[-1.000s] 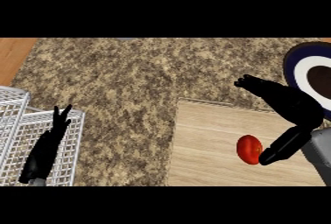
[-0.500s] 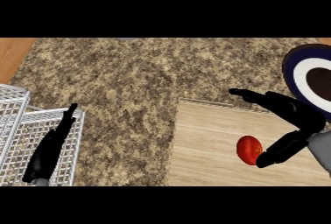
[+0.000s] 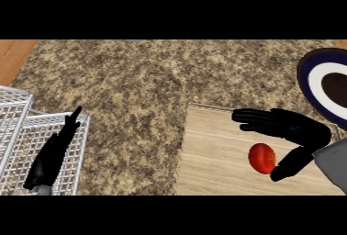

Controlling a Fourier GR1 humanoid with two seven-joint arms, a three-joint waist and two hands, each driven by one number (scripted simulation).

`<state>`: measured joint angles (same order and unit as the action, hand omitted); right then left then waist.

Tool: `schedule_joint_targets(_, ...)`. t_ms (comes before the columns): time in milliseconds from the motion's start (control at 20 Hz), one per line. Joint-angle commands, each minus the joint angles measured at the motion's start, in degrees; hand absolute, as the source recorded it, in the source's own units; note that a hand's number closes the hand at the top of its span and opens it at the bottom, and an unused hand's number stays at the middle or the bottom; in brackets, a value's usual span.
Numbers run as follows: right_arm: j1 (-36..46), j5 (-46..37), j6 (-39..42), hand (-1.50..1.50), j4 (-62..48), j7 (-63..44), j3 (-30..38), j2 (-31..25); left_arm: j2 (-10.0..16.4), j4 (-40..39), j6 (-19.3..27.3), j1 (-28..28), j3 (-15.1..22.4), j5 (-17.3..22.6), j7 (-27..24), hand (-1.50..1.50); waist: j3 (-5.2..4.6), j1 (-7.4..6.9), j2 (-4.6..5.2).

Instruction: Pick the tomato from the tray and place it in the plate

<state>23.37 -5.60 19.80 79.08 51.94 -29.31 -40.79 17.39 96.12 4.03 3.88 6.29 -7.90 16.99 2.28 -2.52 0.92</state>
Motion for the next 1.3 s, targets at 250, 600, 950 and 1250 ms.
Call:
schedule_joint_targets(250, 3.3, -6.5, -1.9, -1.5, -7.5, 10.9, -5.7, 2.5, -6.0, -2.7, 0.0, -6.5, -4.0, 7.6, -1.3, 0.0, -2.22, 0.61, 0.25)
schedule_joint_targets(600, 3.7, -9.1, -7.0, -1.5, -11.7, 12.0, -9.1, 5.2, -6.0, -2.1, -1.4, -8.0, -5.3, 8.3, -0.2, 0.0, -2.22, 1.23, 0.13)
schedule_joint_targets(950, 5.1, -14.3, -10.2, 1.5, -11.0, 12.9, -14.6, 6.5, -6.0, -3.5, -1.6, -8.0, -7.0, 8.1, -0.7, 0.0, -2.29, 1.88, -0.12)
schedule_joint_targets(1250, 4.7, -14.6, -12.4, 1.5, -12.1, 19.5, -15.4, 4.2, -6.8, -1.0, -1.6, -7.3, -7.1, 7.5, 1.2, 0.0, -2.18, 1.69, -0.01)
